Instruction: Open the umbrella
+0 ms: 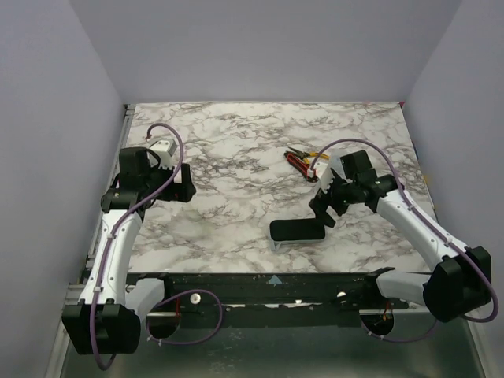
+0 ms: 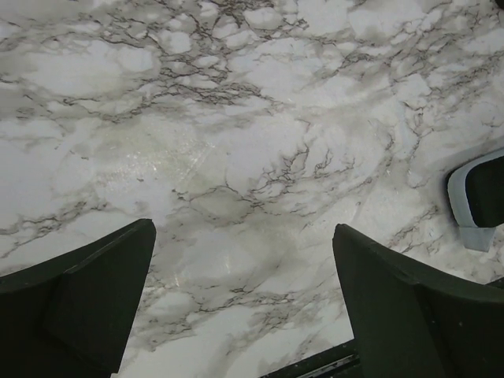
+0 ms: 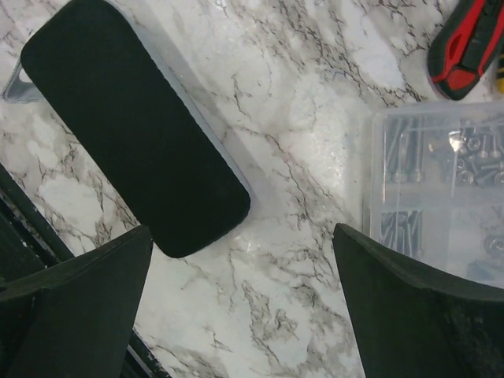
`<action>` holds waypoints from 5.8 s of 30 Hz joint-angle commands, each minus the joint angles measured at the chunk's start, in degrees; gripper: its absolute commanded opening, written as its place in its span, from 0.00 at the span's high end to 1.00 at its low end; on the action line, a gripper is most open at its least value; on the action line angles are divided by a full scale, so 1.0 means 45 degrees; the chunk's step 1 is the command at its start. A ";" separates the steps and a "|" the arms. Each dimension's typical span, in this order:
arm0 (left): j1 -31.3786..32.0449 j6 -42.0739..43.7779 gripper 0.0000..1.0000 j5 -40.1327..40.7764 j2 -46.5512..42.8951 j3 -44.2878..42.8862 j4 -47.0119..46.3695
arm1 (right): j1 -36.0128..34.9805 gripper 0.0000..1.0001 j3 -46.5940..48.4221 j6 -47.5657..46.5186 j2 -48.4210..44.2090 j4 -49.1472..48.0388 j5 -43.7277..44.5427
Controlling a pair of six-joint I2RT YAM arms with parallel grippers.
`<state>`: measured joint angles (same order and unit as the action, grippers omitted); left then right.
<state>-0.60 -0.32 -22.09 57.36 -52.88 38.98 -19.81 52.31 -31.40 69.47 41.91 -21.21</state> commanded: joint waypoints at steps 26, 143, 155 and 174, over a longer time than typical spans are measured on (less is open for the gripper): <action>0.0787 -0.3850 0.04 -0.3812 -0.2562 0.4072 -0.4125 | -0.3292 0.03 0.1358 -0.3195 0.5436 -0.1595 0.1320; 0.8674 -0.7081 0.60 0.2240 0.5630 0.4281 -1.0899 | -0.4405 0.61 -0.0211 0.0693 0.6096 -0.4667 -0.0191; 0.8698 -0.4883 0.68 0.4693 0.5499 0.3753 -1.0126 | -0.4401 0.70 -0.0511 -0.0222 0.6020 -0.4125 -0.0348; 0.8951 -0.4300 0.63 0.4562 0.4710 0.4506 -1.2617 | -0.4406 0.73 -0.0316 -0.0270 0.6087 -0.3491 -0.1375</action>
<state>39.27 -18.59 -4.21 78.74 -31.35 -7.33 -38.44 52.23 -31.51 94.61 18.83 -19.86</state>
